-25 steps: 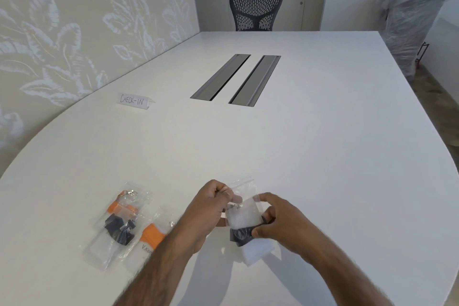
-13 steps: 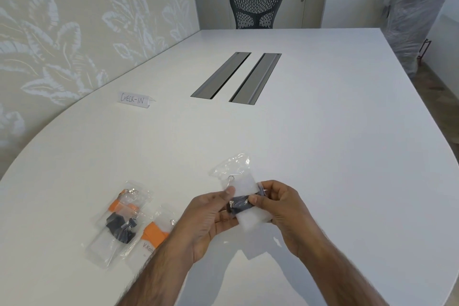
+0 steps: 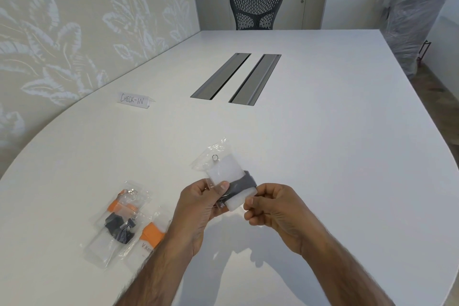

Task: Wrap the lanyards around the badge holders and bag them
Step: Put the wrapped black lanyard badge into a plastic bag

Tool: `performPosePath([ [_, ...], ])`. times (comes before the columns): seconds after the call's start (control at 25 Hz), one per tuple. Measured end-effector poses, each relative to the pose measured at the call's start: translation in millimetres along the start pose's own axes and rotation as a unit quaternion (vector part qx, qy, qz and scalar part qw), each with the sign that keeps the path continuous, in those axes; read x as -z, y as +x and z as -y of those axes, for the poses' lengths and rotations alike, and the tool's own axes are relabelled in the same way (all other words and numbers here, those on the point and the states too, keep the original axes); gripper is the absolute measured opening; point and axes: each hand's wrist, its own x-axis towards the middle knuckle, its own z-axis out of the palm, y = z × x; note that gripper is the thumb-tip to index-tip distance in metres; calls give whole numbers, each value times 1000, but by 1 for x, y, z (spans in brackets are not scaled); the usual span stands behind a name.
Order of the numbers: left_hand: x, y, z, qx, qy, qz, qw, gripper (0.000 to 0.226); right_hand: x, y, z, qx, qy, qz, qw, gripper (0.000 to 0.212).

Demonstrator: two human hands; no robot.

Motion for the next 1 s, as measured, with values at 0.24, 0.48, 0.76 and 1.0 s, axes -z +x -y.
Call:
performPosePath([
  [0.24,-5,-7,2,-19,60,52,997,18,-8,2,-3,2,55,-12,998,2],
  [0.48,-1,-7,0,-9,66,61,996,19,2,2,2,-11,23,-19,999,13],
  [0.76,6,-10,-4,27,154,149,976,18,3,3,13,37,-68,15,997,17],
  [1.0,18,-14,-2,66,128,154,977,18,2,11,8,56,0,-68,996,13],
])
